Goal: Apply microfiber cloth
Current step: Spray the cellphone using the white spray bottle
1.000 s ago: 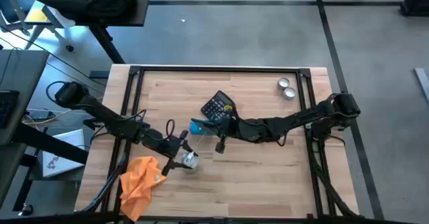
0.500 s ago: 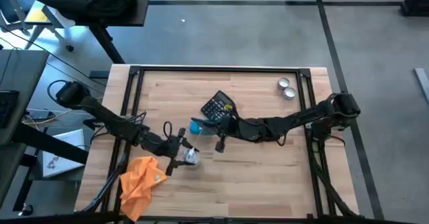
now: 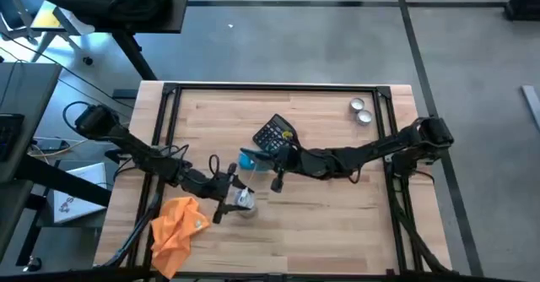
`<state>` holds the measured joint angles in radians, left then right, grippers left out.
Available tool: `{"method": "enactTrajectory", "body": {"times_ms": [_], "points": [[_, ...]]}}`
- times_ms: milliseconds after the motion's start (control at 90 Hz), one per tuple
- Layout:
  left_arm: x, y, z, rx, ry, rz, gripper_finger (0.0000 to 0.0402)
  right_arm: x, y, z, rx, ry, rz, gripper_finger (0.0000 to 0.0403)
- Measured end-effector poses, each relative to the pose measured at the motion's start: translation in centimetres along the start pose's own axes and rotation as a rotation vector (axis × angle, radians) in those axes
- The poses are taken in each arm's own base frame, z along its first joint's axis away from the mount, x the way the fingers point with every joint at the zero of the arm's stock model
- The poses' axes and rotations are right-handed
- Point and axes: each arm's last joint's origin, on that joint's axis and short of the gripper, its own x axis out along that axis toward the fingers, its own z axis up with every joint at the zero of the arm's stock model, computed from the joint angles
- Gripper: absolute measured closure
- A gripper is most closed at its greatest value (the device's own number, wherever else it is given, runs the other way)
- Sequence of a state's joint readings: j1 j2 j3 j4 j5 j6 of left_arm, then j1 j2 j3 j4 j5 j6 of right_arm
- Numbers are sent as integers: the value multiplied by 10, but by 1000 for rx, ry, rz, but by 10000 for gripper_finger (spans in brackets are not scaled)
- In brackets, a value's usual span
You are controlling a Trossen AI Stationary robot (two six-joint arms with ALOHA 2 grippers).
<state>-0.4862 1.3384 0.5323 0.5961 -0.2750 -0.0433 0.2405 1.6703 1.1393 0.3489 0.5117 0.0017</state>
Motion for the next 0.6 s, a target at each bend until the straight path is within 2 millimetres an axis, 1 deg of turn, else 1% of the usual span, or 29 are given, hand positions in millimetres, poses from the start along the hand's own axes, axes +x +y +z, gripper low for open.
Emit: {"method": "enactTrajectory", "body": {"times_ms": [256, 456, 600], "points": [[0, -1, 1, 23, -10, -5, 131, 0, 0, 0, -1, 0, 0, 402], [-2, -7, -3, 35, 25, -29, 129, 0, 0, 0, -8, 0, -1, 402], [-4, -11, -3, 33, 27, 2, 129, 0, 0, 0, -8, -3, -3, 402]]}}
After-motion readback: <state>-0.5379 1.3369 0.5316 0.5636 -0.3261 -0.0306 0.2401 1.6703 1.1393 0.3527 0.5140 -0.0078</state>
